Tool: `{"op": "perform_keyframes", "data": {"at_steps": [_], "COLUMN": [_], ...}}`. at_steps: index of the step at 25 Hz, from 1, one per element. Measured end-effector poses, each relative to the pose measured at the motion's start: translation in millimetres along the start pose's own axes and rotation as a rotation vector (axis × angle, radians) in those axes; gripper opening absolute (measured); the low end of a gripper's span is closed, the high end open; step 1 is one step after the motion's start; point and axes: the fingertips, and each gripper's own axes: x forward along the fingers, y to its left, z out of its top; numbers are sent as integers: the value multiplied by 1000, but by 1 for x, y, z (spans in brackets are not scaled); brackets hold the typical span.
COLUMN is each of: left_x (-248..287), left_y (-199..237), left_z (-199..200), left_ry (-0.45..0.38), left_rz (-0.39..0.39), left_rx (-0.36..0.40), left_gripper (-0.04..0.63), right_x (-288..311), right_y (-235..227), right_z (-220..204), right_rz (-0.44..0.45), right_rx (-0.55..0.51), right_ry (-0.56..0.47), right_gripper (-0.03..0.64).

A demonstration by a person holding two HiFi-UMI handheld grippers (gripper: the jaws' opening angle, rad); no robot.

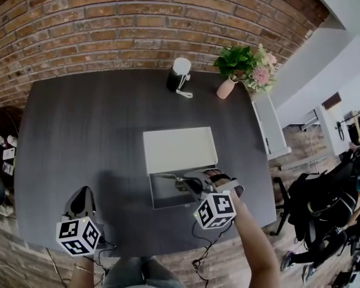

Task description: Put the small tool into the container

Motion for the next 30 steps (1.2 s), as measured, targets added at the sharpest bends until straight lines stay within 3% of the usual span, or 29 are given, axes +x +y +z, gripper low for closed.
{"op": "perform_keyframes", "data": {"at_steps": [19,30], "left_x": [12,11], "left_y": [-7,-10], "left_z": [-4,-7], "left_ry": [17,25], "left_rz": [-34,-48], "left_rx": [1,-3], "left_gripper": [4,3], "right_x": [16,17], "right_y": [10,25], "right_z": [-11,-13], "right_rz": [13,163], "right_rx": [29,125], "right_ry": [14,40], "right_gripper": [13,53]}}
